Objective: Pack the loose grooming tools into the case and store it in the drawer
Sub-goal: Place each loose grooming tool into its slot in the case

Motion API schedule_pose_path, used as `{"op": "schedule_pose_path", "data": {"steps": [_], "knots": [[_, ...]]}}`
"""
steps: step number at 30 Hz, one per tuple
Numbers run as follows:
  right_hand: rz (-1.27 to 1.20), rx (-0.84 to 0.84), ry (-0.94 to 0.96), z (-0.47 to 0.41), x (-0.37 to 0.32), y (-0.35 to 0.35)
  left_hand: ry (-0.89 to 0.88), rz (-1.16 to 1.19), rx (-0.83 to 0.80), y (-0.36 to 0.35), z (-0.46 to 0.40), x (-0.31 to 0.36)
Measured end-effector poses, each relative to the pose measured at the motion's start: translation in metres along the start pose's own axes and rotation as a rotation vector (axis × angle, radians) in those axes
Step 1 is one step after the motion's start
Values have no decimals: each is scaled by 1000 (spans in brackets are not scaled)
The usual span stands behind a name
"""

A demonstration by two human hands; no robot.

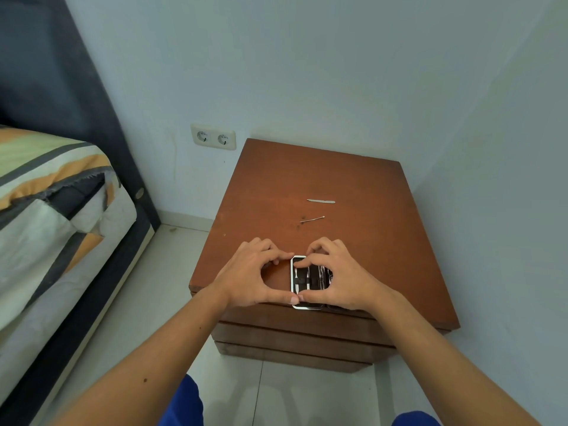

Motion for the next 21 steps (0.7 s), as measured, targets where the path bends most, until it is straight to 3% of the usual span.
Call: {"op": "schedule_pose_path", "data": {"steps": [11,17,21], "knots": [[-10,-5,-26,-1,1,3,0,1,-19,0,0,-2],[-46,286,-141,-33,20,45,0,13,-38,0,0,-3],[60,286,-187,-69,35,51,6,5,-59,0,0,-4]]}}
Point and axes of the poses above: each hand's wrist, its own z-axis away from the middle knuckle, its own y-axis out of the back of the hand, x = y × z, the point moved 7 cm from there along -z, towards the middle knuckle, and after that the axes turned 7 degrees about -y, right-handed, at the moved point
